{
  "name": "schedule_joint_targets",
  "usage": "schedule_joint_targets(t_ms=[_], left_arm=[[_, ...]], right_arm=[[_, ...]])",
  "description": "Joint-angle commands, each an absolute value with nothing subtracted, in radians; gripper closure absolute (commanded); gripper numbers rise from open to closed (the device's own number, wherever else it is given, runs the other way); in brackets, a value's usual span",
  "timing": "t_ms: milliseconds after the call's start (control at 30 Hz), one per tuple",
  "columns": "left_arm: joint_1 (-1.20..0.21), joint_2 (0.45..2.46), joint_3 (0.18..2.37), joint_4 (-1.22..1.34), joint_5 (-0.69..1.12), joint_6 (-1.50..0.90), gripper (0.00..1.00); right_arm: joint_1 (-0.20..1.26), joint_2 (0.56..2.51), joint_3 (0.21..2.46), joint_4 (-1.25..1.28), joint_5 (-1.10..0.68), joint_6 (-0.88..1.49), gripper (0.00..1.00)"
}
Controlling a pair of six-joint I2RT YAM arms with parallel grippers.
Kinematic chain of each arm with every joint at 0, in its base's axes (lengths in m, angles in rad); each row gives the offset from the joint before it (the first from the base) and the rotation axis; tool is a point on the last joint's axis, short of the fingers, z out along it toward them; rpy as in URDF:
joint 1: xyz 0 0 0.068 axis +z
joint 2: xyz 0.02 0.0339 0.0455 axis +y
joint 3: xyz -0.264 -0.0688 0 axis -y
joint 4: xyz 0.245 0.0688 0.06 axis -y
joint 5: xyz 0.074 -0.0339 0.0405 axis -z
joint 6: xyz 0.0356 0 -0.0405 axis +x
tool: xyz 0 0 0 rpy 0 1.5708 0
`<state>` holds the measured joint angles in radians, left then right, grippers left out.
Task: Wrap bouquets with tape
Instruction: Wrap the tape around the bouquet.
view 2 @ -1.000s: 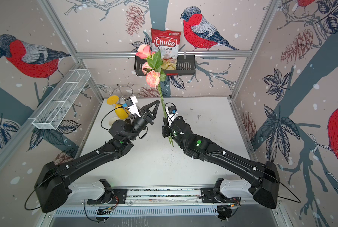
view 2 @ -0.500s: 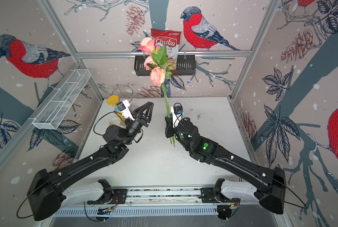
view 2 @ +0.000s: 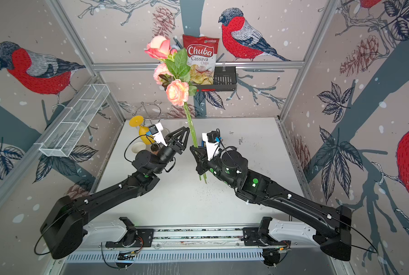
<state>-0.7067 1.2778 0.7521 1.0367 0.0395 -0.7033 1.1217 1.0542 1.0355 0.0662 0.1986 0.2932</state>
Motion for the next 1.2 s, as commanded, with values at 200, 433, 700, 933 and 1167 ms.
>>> schedule_joint_targets(t_ms=[200,433,700,933,1167], left_arm=[[-0.699,1.287,0.803,1.253,0.103,-0.724,0.47],[-0.692,1.287,0.81,1.294,0.12,-0.746,0.46],[-0.693,1.284,0.809,1.314,0.147,-0.776,0.49],[-0.719,1.31,0.818,1.303,0.147,-0.783,0.5],[-0.727,1.318,0.824,1.3,0.136,-0.778,0.51]], right_arm=[[1.129,1.045,1.028,0.126,0.144,0.296,1.0],[1.13,1.048,1.028,0.123,0.164,0.302,1.0],[1.129,1.079,1.047,0.097,0.207,0.3,1.0],[1.129,1.104,1.063,0.104,0.196,0.301,1.0],[1.131,1.13,1.077,0.08,0.224,0.299,1.0]])
